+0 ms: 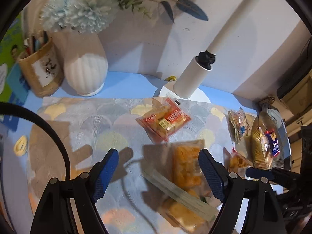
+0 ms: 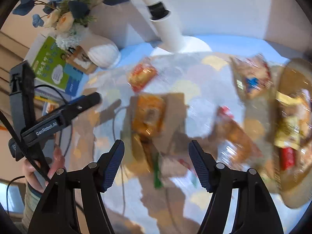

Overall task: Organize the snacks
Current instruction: 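Grasp the red-label bread bun with the left gripper while the right grasps the square cracker block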

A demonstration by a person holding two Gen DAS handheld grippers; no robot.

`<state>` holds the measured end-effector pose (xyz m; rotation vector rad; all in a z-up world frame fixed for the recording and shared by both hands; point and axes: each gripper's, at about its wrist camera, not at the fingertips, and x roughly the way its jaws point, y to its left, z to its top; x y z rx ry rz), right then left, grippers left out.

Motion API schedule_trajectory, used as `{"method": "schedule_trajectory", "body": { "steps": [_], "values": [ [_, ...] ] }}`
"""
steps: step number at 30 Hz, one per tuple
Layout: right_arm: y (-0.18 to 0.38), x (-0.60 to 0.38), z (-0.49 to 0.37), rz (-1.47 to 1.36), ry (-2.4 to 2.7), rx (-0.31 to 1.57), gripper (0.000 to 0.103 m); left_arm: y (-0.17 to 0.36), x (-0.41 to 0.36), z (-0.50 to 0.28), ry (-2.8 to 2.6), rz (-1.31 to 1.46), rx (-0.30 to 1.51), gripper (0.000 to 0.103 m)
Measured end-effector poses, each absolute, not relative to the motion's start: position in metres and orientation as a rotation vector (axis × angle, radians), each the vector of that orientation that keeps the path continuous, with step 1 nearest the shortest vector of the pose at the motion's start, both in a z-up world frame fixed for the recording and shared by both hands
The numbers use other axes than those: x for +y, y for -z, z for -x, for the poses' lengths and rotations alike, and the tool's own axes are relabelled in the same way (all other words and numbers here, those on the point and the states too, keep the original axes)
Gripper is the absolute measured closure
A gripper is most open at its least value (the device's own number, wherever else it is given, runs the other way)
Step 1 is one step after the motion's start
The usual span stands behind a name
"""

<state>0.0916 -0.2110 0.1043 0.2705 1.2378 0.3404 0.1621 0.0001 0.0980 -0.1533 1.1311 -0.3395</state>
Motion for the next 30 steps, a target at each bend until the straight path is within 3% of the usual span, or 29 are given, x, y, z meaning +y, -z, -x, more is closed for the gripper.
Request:
{"method": "schedule_trajectory", "body": {
  "steps": [14, 22, 27, 30],
  "values": [
    [-0.051, -0.152, -0.126, -0.306, -0.171, 1.369, 0.035, -0.047, -0.026, -0.244, 0.686, -0.017, 1.172, 0.021],
    [-0.036, -0.142, -0.132, -0.276, -0.095, 1.38, 0.035, -0.022, -0.043, -0.252, 0.753, -0.018, 1.192, 0.022],
    [-0.036, -0.142, -0.133, -0.257, -0.073, 1.378, 0.042, -0.022, -0.04, -0.253, 0.75, -0.014, 1.167, 0.033],
    [-0.037, -0.144, -0.134, -0.251, -0.073, 1.37, 0.056, -0.025, -0.038, -0.253, 0.74, 0.0, 1.151, 0.054]
  ]
}}
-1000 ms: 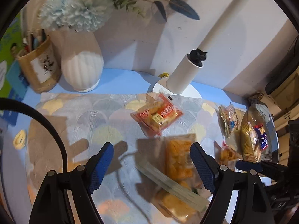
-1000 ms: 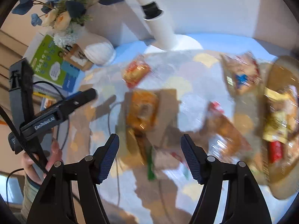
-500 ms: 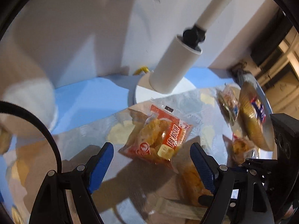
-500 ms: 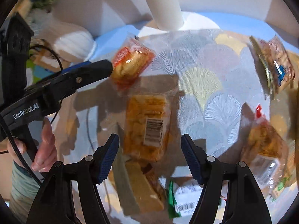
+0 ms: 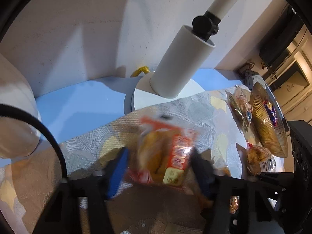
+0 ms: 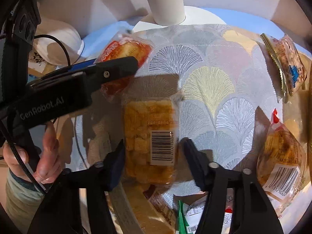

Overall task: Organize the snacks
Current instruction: 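Grasp the red-label bread bun with the left gripper while the right grasps the square cracker block, then carry both packs over the amber bowl and open both grippers to drop them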

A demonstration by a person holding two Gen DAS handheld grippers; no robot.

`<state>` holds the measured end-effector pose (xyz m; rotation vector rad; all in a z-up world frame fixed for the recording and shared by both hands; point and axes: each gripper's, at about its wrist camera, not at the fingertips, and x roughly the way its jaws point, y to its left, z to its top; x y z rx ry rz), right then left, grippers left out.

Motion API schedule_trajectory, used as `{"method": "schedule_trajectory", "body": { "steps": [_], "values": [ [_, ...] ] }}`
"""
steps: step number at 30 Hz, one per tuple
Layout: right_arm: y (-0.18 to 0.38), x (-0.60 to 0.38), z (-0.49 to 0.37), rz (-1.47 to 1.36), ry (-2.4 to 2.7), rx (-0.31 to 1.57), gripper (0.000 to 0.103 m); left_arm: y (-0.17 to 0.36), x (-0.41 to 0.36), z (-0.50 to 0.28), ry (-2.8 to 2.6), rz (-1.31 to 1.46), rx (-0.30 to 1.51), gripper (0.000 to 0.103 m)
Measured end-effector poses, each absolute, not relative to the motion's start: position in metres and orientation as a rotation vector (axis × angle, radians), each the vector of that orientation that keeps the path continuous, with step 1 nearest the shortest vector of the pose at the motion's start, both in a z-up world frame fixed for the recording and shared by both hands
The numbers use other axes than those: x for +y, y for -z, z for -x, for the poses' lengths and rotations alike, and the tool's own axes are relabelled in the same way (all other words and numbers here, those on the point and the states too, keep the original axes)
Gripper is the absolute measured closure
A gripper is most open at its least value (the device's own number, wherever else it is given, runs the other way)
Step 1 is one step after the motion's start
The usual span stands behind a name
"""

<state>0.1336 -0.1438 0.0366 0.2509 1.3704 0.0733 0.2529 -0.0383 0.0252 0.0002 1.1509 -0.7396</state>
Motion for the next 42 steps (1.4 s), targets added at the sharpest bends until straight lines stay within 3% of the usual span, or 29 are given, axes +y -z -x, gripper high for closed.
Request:
{"method": "schedule_trajectory", "body": {
  "steps": [11, 22, 31, 42],
  "values": [
    [-0.054, -0.184, -0.117, -0.388, -0.111, 1.352, 0.057, -0.052, -0.026, -0.225, 0.648, 0.011, 1.112, 0.056],
    [-0.124, -0.231, -0.072, -0.488, -0.161, 1.19, 0.058, -0.121, -0.027, -0.163, 0.622, 0.031, 1.01, 0.056],
    [-0.148, -0.272, -0.044, -0.521, -0.182, 1.122, 0.058, -0.15, -0.088, -0.12, 0.611, -0.018, 0.978, 0.056],
    [-0.167, -0.416, -0.006, -0.577, 0.054, 1.032, 0.058, -0.16, -0.232, -0.075, 0.755, -0.061, 0.971, 0.056]
  ]
}}
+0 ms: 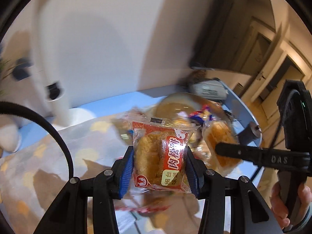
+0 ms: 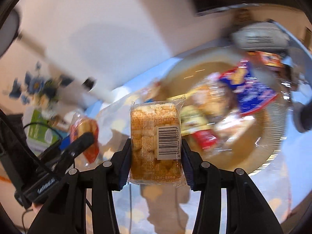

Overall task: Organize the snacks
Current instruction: 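Carry both packs over the amber bowl and open both grippers to drop them, then move both open grippers back to the remaining snacks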

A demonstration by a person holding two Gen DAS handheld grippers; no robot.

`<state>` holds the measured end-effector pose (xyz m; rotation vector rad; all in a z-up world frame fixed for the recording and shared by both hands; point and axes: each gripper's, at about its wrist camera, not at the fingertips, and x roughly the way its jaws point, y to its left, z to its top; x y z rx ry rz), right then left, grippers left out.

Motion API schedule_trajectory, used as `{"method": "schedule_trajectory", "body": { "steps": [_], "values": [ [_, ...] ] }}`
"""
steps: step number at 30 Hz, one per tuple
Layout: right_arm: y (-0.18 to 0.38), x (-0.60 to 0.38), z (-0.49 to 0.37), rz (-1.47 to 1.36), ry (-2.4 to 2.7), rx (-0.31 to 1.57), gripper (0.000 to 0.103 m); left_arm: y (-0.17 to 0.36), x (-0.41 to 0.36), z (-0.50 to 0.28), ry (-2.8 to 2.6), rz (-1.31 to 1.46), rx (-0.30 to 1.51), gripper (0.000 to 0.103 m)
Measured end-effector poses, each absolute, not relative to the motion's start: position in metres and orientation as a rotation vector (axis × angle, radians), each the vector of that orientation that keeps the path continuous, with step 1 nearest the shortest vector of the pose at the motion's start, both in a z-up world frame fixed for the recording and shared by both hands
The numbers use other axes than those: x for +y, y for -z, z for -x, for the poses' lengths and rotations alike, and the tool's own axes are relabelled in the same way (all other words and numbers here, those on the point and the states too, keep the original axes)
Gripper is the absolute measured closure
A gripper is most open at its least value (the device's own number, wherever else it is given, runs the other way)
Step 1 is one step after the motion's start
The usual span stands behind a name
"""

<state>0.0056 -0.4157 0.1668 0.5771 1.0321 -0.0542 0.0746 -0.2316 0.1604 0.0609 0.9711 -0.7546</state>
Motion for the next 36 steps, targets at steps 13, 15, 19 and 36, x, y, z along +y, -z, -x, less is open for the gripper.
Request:
{"method": "schedule_trajectory", "body": {
  "steps": [13, 15, 19, 36],
  "values": [
    [-0.161, -0.502, -0.006, -0.574, 0.133, 1.046, 0.056, -0.14, -0.345, -0.065, 0.793, -0.168, 1.027, 0.055],
    [-0.155, -0.504, -0.012, -0.55, 0.115, 1.08, 0.053, -0.136, -0.351, -0.066, 0.791, -0.187, 1.042, 0.043],
    [-0.154, -0.518, -0.007, -0.562, 0.125, 1.076, 0.052, -0.131, -0.343, -0.071, 0.735, -0.14, 1.07, 0.035],
    [-0.19, -0.439, -0.015, -0.375, -0.117, 1.024, 0.05, -0.193, -0.145, -0.046, 0.3, 0.071, 0.94, 0.035]
  ]
}}
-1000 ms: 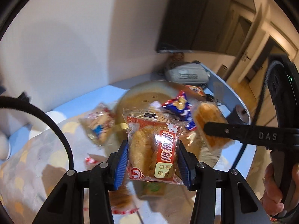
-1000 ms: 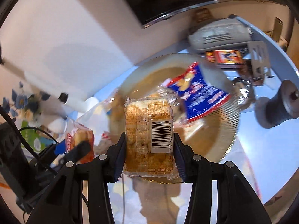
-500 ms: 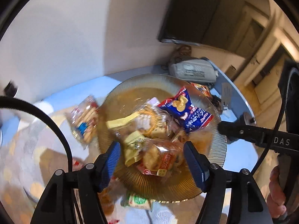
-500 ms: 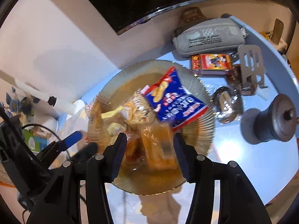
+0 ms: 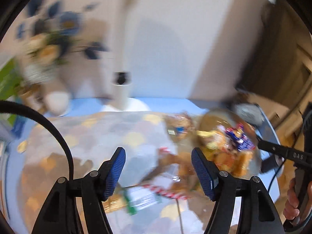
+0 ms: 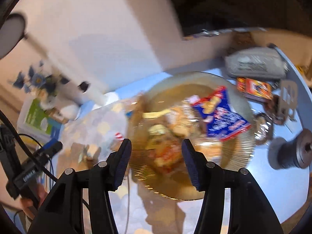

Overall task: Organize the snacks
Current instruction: 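Move both open grippers back to the remaining snacks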

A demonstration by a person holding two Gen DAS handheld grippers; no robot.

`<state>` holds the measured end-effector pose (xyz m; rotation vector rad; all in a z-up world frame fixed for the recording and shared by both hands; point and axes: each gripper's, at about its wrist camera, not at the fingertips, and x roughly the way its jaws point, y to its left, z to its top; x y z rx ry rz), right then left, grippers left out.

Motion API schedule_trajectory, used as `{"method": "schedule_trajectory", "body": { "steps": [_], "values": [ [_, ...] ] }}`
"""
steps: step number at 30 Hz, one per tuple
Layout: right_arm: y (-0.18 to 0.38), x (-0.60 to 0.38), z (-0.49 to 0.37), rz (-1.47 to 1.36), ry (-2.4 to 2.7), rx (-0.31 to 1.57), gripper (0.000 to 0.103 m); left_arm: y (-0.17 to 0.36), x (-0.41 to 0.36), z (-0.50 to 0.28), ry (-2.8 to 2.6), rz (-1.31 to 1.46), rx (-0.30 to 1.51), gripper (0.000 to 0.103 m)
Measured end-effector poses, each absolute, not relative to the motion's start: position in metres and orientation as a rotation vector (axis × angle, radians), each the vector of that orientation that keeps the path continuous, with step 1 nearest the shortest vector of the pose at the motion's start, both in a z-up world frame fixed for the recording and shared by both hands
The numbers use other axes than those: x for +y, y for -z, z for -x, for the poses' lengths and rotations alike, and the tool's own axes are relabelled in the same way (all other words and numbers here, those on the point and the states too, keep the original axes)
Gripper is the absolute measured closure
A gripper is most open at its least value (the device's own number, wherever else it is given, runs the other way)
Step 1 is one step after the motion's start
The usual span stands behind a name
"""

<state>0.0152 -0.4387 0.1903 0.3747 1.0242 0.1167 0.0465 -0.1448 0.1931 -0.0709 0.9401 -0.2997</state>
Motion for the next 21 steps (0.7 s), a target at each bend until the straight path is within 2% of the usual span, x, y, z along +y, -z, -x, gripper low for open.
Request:
{"method": "schedule_trajectory", "body": {
  "steps": [5, 10, 15, 21],
  "values": [
    [-0.187, -0.387, -0.019, -0.313, -0.23, 1.063, 0.05, -0.196, -0.074, -0.037, 0.162, 0.135, 0.94, 0.035],
    [-0.169, -0.341, -0.02, -0.297, -0.324, 1.152, 0.05, -0.165, -0.029, -0.03, 0.106, 0.198, 1.016, 0.035],
    [-0.149, -0.301, -0.018, -0.296, -0.386, 1.234, 0.05, -0.118, -0.022, -0.028, 0.141, 0.281, 1.126, 0.035],
    [-0.132, -0.268, -0.018, -0.282, -0.409, 1.297, 0.05, -0.092, -0.017, -0.058, 0.209, 0.423, 1.183, 0.035]
  ]
}}
